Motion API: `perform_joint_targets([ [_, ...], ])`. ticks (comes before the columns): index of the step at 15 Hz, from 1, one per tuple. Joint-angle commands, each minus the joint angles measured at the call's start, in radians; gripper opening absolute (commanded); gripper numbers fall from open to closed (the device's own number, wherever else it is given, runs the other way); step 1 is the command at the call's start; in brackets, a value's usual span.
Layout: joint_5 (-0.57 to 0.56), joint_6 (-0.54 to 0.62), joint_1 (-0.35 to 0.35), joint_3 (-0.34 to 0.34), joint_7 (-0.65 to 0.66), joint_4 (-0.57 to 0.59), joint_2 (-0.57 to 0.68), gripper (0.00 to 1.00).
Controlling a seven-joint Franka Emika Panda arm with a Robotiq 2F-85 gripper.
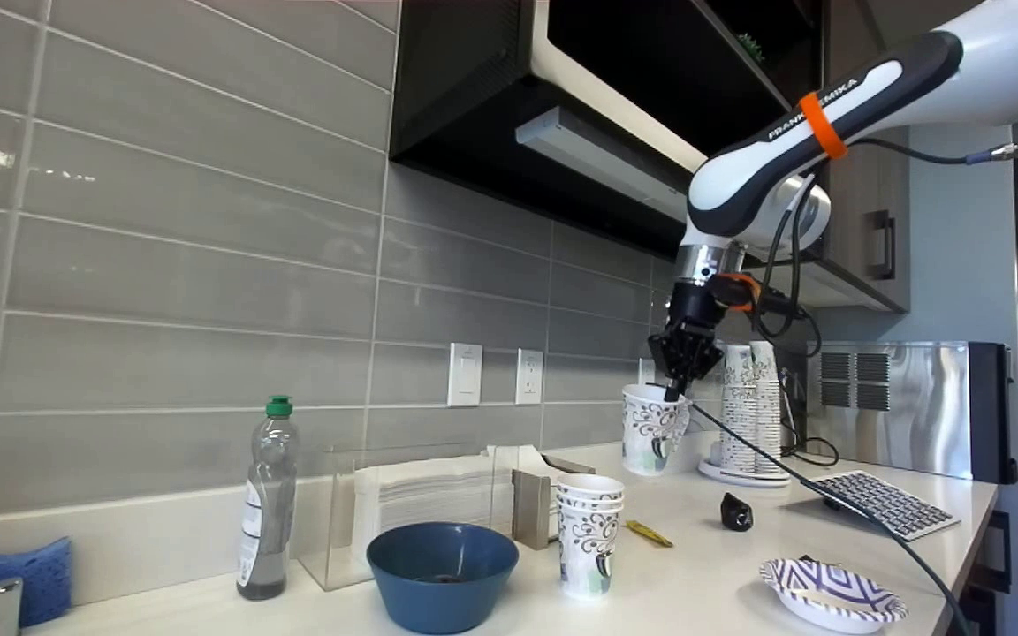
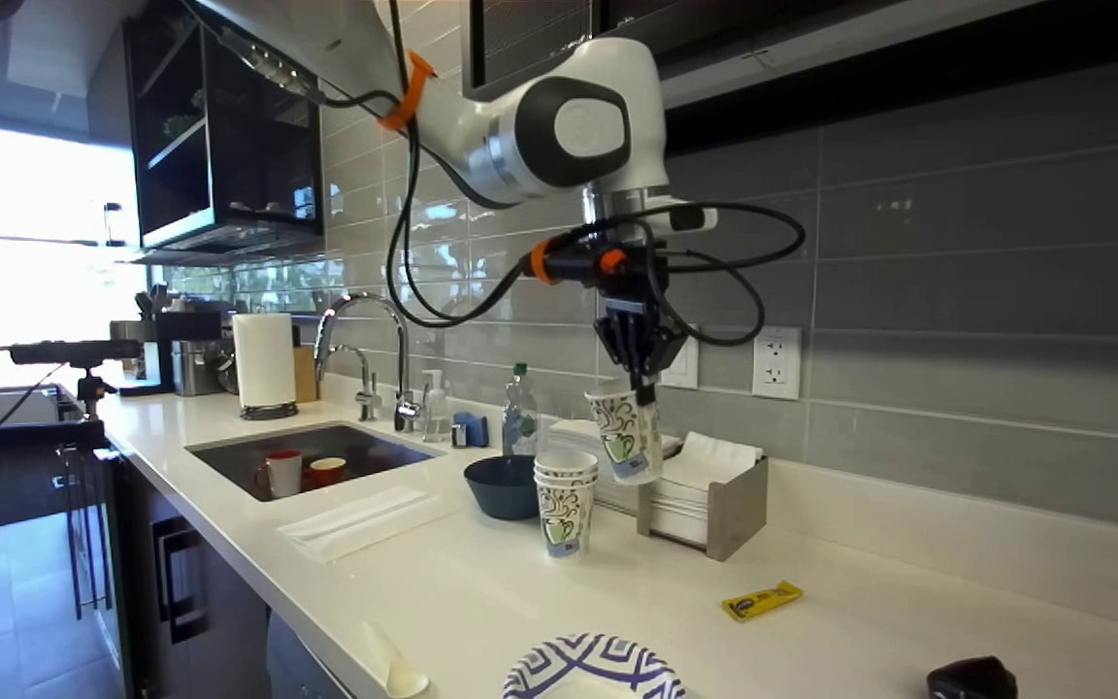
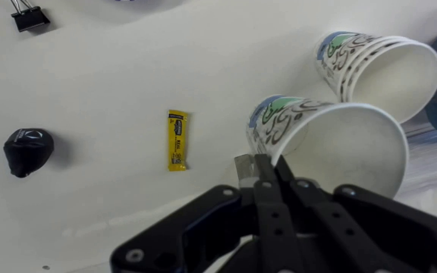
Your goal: Put the front left cup on the two back cups, then put the front cup in the cup on the top
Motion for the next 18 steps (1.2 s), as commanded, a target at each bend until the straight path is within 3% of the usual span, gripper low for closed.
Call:
perform_joint_targets([
  [1,0.023,-0.063,0.021,0.026,-0.012,0.042,-0.028,0.01],
  [11,0.142,-0.135,0.064,0.060,-0.088,0.116,0.034,0.01],
  [18,0.152,-0.142,0.058,0.062,-0.103,0.130,0.089,0.01],
])
